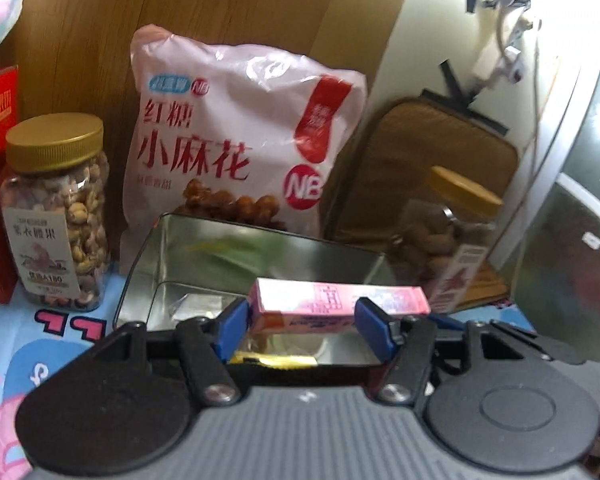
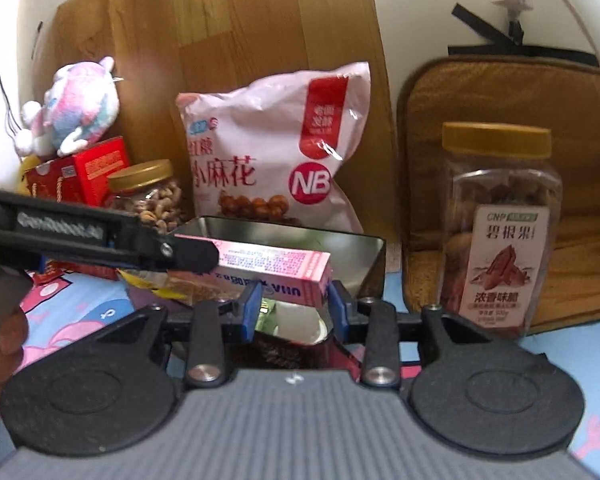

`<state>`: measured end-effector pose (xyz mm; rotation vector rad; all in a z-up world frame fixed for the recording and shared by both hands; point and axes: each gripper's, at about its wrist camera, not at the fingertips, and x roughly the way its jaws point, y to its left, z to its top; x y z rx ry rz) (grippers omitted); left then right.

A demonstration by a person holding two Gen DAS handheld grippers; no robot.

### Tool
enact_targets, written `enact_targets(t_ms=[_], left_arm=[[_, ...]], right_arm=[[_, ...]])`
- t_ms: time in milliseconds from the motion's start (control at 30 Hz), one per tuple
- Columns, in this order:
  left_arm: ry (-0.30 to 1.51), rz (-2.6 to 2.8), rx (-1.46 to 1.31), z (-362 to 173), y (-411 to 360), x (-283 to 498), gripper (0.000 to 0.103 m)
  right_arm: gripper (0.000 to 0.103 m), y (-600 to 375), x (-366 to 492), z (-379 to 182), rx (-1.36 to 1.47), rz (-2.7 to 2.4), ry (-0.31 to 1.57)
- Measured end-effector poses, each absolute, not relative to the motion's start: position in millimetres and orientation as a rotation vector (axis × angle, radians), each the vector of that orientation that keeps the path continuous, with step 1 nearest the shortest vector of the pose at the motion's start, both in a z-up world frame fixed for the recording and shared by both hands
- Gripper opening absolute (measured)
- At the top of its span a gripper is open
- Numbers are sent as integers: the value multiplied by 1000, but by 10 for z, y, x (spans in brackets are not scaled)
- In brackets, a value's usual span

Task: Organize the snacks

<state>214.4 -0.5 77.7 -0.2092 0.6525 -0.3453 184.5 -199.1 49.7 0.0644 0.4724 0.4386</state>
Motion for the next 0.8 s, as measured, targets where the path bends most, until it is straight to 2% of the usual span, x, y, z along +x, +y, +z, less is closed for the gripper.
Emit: enact_targets(t_ms=[100,200,333,533,633,800], left_arm=[[634,-322,-169,770,-48,2154,59],[626,-288,-149,793,-53,2132,66],[625,-247,-133,831,-34,2029,66],[613,-196,-55,840,-71,1540,66],[617,-183,-12,762,-112,1245,71],[652,-169,2,609,-141,883,72]], right_arm=[[41,-1996,1866,482,86,443,470],[44,-2001,1850,486,97,430,458],[45,-2055,1727,541,118,404,431],[45,-2152,1290,535,177,389,421],[45,-2184,1029,466,216,371,429],[45,-2184,663,307,238,338,458]])
